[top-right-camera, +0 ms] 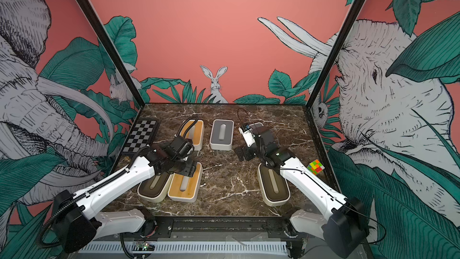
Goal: Stack the tissue boxes
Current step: Pick up the tissue box from the center of the board.
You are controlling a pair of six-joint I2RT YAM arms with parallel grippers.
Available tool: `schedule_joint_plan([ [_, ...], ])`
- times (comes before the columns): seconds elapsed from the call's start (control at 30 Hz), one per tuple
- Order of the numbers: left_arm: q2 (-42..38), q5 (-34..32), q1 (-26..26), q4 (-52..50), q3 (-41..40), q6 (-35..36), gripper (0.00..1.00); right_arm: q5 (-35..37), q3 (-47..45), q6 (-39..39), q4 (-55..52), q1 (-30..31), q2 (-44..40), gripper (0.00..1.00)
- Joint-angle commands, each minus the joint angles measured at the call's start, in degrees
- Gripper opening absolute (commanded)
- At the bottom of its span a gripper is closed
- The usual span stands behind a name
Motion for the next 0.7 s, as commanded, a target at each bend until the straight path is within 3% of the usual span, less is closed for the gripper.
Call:
schedule_joint_plan([
  [0.0, -1.94, 1.68, -1.61, -0.04, -2.52, -7.10, 0.80, -3.81, -2.25, -0.35, -0.15, 4.92, -1.94, 0.98],
  [0.17, 0.45, 4.74, -2.92, 5.07, -4.80, -9.14, 0.76, -6.63, -6.25, 2.41, 1.74, 10.14, -3.33, 0.98],
  [0.33, 3.85, 0.63, -3.09, 1.53, -3.68, -11.60, 0.72, -8.83, -11.56, 5.10, 4.77, 13.63, -7.10, 0.98],
  [0.47, 6.44, 1.87, -3.09, 2.86, -3.49, -11.59, 0.72, -13.49, -16.98, 6.83, 9.01, 15.16, -12.08, 0.98],
  [0.67, 8.27, 2.73, -3.27, 5.39, -3.71, -12.05, 0.69, -12.19, -18.70, 7.28, 7.31, 16.01, -15.58, 0.98],
])
